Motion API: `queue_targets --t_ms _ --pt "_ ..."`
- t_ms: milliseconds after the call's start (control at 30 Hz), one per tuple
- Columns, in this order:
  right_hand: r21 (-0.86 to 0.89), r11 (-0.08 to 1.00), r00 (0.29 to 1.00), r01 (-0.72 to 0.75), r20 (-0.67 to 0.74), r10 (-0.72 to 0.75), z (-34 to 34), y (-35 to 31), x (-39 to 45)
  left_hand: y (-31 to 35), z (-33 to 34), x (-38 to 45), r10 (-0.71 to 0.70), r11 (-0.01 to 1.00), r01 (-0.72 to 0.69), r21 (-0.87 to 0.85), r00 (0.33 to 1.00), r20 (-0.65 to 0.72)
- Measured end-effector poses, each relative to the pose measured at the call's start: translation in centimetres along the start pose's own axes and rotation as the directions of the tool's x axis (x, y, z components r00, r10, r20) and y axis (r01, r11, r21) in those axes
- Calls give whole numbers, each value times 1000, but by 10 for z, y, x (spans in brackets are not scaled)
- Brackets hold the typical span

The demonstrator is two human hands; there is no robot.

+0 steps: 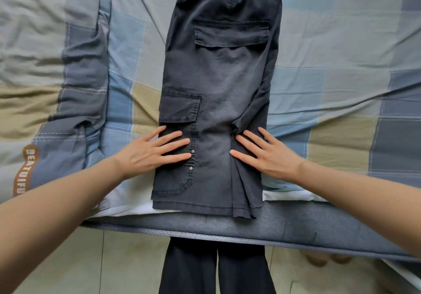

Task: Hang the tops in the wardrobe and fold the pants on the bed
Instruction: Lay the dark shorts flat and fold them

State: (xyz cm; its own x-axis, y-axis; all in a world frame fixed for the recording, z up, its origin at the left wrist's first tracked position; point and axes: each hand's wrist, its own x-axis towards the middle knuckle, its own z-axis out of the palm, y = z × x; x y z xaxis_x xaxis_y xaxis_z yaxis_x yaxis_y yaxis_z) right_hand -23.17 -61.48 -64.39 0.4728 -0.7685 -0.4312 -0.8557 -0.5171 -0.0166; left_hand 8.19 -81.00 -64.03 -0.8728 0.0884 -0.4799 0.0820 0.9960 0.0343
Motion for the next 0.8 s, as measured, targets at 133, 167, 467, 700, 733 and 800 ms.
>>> queue_targets --t_ms 133,167,467,700,733,800 --pt "125 992 995 -12 102 0 -6 5 -4 -2 -1 9 -30 997 30 -77 1000 5" --pt "157 988 992 1 122 -20 -9 7 -7 -1 -3 8 -26 988 29 -152 999 22" --pt "753 -495 748 -433 607 268 -31 7 -37 14 -30 -6 -192 -478 383 -790 833 519" --pt "535 -687 521 -492 813 260 -22 -11 -33 41 -20 -3 -277 -616 379 -690 717 640" --pt "551 -671 516 -496 809 282 -20 -15 -34 49 -17 -5 -285 -613 382 -691 709 645" --pt "602 -612 531 -513 783 325 -17 -20 -38 60 -12 -14 -292 -606 381 -698 709 641"
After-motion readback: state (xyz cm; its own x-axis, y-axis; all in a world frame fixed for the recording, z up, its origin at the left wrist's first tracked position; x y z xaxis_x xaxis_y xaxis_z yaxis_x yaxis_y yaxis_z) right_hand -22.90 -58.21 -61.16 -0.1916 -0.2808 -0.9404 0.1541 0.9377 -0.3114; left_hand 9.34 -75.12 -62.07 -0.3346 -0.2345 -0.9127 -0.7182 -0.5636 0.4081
